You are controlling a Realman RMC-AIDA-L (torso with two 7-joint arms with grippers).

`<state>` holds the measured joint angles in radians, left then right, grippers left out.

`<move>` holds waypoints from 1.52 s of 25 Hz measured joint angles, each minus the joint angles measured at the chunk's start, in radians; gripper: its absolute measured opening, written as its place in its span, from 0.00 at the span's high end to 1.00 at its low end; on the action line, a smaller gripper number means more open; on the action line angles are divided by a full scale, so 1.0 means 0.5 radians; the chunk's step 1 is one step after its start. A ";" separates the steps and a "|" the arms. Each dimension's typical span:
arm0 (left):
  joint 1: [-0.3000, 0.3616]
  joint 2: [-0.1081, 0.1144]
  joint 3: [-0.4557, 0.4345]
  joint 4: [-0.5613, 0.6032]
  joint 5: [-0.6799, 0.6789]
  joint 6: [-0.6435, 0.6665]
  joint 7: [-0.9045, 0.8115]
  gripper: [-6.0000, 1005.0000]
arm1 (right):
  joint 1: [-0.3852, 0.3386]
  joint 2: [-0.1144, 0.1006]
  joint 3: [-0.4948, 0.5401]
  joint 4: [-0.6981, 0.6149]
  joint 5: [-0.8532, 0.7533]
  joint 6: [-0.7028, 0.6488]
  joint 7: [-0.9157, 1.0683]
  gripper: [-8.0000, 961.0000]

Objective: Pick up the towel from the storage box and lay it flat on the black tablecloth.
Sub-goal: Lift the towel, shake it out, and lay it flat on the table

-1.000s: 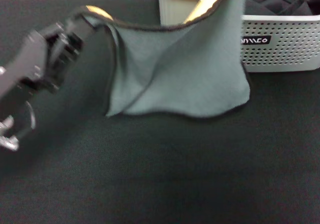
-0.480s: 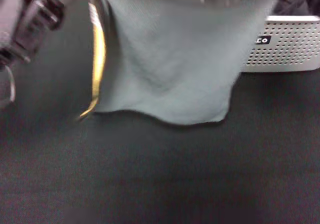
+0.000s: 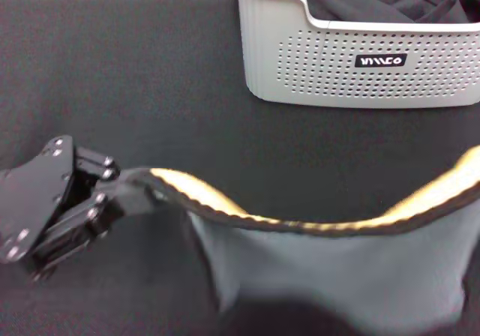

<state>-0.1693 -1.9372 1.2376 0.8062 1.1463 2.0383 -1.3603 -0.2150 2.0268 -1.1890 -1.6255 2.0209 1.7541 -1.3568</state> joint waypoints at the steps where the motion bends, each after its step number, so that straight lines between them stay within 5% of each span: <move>1: 0.035 0.016 0.059 0.078 -0.056 0.000 -0.055 0.97 | -0.040 0.004 0.026 -0.011 0.006 0.005 -0.007 0.98; 6: -0.058 0.008 -0.021 0.020 0.011 -0.012 -0.201 0.97 | 0.092 -0.003 0.069 0.327 -0.102 -0.024 -0.111 0.98; 12: -0.441 -0.006 -0.625 -0.573 0.773 -0.308 -0.065 0.97 | 0.767 -0.027 0.049 1.511 -0.402 -0.176 -0.499 0.98; 16: -0.531 0.000 -0.736 -0.583 1.107 -0.689 -0.058 0.97 | 1.085 -0.057 0.052 1.970 -0.450 -0.315 -0.709 0.98; 27: -0.615 0.053 -0.737 -0.470 1.209 -1.020 -0.304 0.97 | 1.299 -0.076 0.063 2.037 -0.476 -0.733 -0.696 0.98; 38: -0.694 -0.004 -0.729 -0.471 1.370 -1.206 -0.352 0.97 | 1.390 -0.034 0.050 2.132 -0.628 -0.992 -0.697 0.98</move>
<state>-0.5164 -1.9390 0.8730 0.5708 1.8313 1.4354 -1.5361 0.4801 2.0098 -1.1642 -0.5594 1.7070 1.2583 -1.7051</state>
